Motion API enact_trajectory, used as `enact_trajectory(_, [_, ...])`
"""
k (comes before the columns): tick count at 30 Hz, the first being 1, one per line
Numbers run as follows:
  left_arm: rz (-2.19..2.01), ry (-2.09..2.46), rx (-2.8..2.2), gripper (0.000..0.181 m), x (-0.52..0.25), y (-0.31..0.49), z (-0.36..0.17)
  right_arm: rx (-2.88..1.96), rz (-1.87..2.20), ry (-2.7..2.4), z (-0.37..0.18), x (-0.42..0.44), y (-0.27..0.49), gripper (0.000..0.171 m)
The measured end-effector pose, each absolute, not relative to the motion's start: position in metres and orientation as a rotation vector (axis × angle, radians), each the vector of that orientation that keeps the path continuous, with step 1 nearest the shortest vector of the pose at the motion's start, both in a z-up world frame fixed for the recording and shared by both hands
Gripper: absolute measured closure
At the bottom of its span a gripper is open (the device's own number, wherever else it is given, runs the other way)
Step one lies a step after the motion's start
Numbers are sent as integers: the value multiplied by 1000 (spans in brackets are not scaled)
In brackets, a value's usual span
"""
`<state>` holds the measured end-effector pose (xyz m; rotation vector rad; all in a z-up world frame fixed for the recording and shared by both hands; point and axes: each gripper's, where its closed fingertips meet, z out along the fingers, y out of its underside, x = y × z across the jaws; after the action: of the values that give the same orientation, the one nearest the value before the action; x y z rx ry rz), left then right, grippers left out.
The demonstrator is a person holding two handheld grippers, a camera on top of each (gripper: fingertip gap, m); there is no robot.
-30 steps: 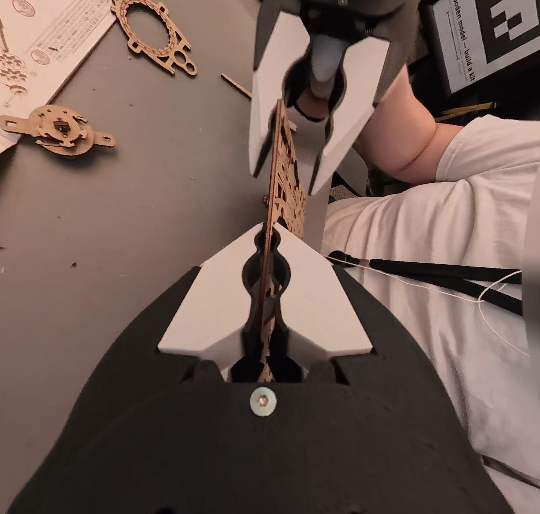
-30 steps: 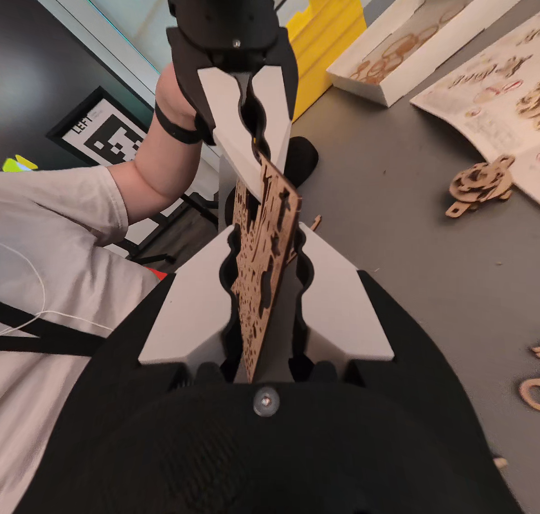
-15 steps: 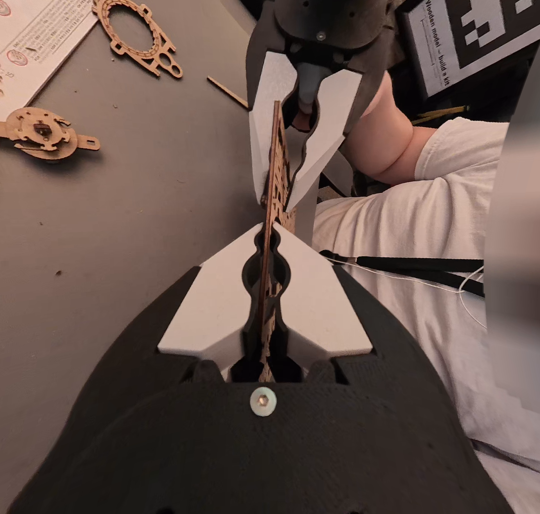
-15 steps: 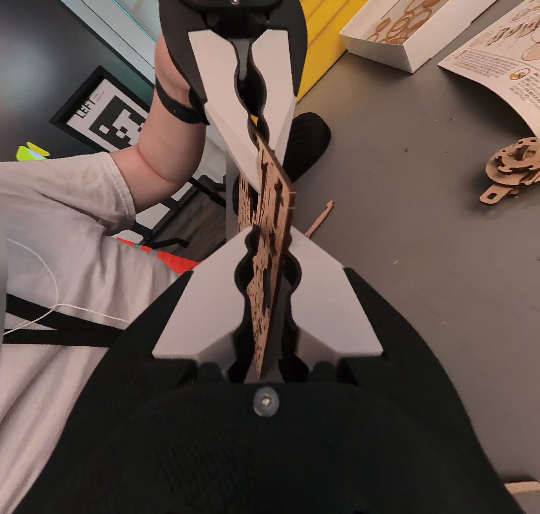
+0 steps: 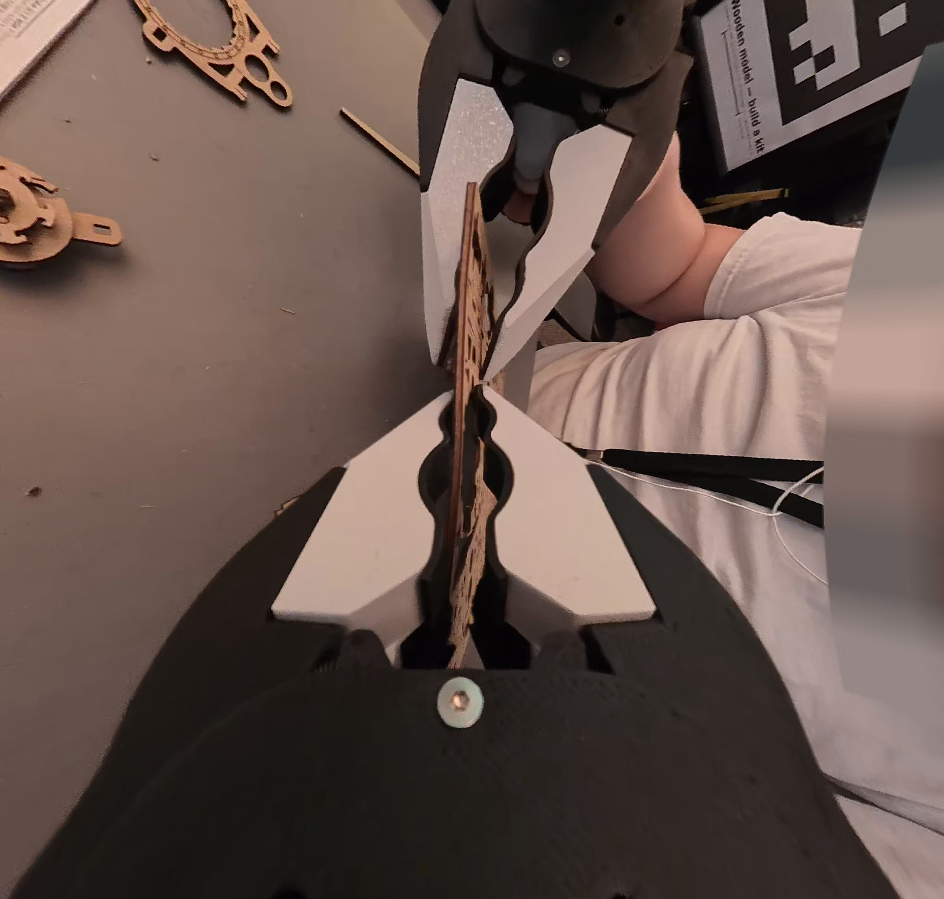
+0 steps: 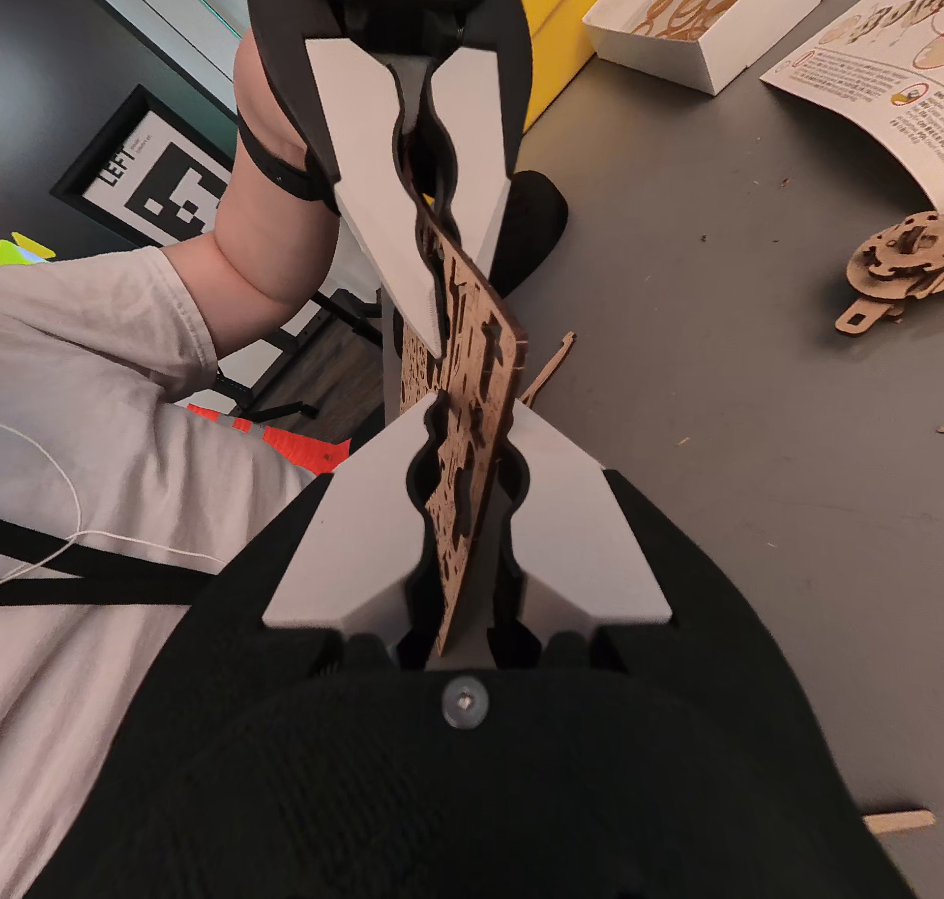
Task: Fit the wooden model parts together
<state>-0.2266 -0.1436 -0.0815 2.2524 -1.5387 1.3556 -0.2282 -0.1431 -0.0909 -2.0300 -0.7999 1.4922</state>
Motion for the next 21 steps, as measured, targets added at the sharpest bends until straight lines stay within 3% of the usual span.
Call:
enact_trajectory(13, [1363, -1467, 2293, 180, -229, -141, -80, -2084, 1253, -822, -95, -225, -132, 144])
enact_trajectory(21, [1373, -1469, 2263, 179, -239, -146, -80, -1807, 1439, -676, -56, -204, -127, 136])
